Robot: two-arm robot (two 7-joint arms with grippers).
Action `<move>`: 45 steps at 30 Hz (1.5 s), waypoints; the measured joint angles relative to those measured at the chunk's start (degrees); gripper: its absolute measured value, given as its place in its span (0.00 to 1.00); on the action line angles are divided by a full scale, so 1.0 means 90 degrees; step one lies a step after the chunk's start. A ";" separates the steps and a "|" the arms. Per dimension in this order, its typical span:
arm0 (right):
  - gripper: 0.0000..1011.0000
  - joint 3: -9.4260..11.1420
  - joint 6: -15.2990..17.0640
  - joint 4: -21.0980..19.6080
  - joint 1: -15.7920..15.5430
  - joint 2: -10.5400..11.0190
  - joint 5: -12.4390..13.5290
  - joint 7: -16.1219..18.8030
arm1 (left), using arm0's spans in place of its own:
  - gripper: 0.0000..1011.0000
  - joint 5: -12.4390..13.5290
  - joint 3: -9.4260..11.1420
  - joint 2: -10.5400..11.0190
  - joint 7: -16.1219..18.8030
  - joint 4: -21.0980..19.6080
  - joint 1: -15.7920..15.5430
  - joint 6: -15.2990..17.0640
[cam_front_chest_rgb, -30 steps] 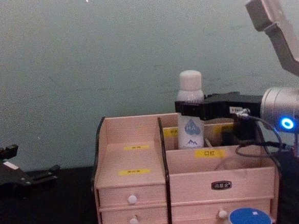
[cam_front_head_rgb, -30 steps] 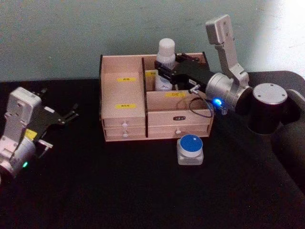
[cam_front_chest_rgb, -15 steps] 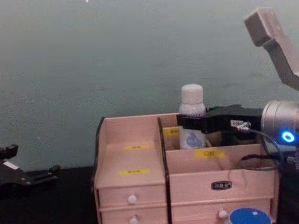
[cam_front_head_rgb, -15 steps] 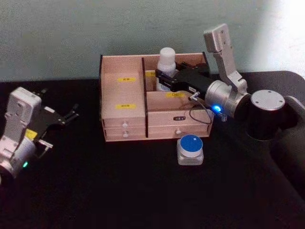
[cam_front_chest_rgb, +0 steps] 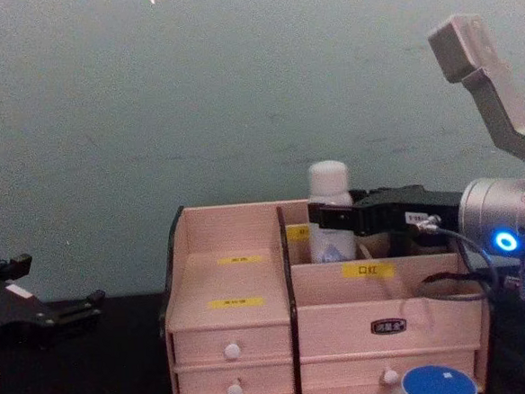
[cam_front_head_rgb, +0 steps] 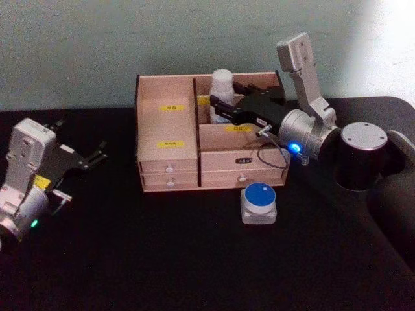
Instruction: Pick up the facial cleanser and watermelon frost from the table and place them into the tiered storage box.
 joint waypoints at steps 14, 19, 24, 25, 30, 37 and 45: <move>0.99 0.0004 0.0002 -0.0004 0.0000 0.0002 0.0010 0.0001 | 0.99 0.0000 0.0000 0.0000 0.0000 0.0000 0.0000 0.0000; 0.99 0.0009 0.0009 -0.0017 -0.0004 0.0006 0.0015 0.0002 | 0.99 0.0000 0.0000 0.0000 0.0000 0.0000 0.0000 0.0000; 0.99 0.0076 0.0106 -0.0344 -0.0154 0.0109 0.0070 0.0018 | 0.99 0.0000 0.0000 0.0000 0.0000 0.0000 0.0000 0.0000; 0.99 0.0093 0.0155 -0.0487 -0.0226 0.0165 0.0093 0.0026 | 0.99 0.0000 0.0000 0.0000 0.0000 0.0000 0.0000 0.0000; 0.99 0.0124 0.0343 -0.1032 -0.0517 0.0406 0.0172 0.0090 | 0.99 0.0000 0.0000 0.0000 0.0000 0.0000 0.0000 0.0000; 0.99 0.0150 0.0508 -0.1940 -0.1119 0.0963 0.0357 0.0314 | 0.99 0.0000 0.0000 0.0000 0.0000 0.0000 0.0000 0.0000; 0.99 0.0179 0.0608 -0.2809 -0.1873 0.1693 0.0651 0.0599 | 0.99 0.0000 0.0000 0.0000 0.0000 0.0000 0.0000 0.0000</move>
